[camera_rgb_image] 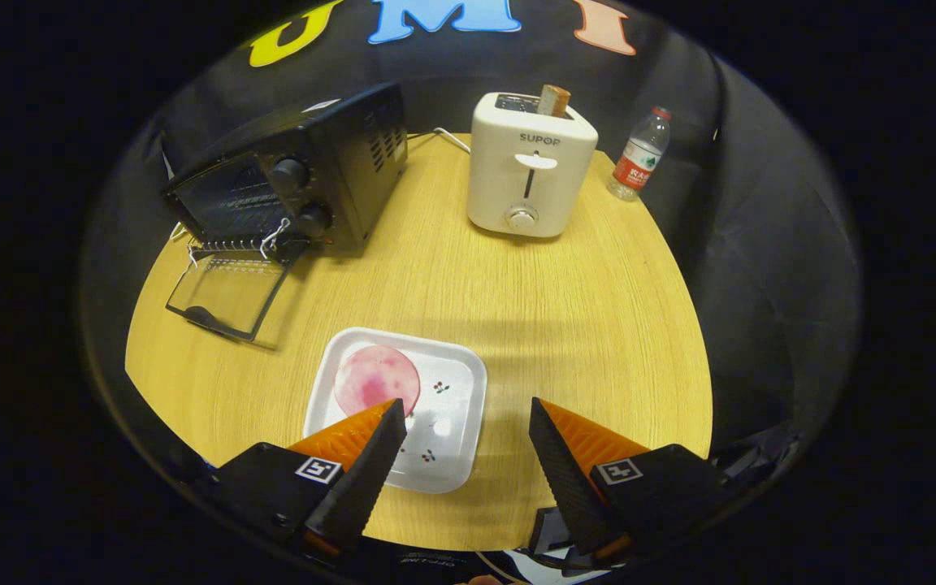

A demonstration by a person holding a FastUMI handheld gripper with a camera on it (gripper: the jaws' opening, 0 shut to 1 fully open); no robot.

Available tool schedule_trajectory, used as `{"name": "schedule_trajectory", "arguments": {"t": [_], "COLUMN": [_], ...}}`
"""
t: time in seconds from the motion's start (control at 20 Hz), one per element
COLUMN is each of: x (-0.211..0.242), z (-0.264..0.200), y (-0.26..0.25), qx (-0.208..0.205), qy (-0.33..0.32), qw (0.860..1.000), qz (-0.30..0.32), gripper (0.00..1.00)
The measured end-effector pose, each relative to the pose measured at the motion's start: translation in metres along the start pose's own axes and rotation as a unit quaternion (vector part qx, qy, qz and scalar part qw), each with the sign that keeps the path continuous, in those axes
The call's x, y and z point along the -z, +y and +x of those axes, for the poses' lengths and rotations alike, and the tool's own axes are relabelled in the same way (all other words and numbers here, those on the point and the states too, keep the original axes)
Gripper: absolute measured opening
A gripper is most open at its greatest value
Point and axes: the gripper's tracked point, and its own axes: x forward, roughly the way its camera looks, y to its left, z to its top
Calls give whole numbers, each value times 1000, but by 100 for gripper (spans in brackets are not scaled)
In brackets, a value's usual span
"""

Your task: Open the toaster oven, put the food inside, and close the toaster oven door.

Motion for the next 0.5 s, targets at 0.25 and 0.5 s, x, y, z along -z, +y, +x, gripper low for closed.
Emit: {"name": "schedule_trajectory", "arguments": {"t": [0.25,0.5], "x": [18,32], "z": [21,42], "y": [-5,-6], "qx": [-30,-19], "qy": [60,100], "qw": [997,994], "qz": [39,50], "gripper": [98,97]}}
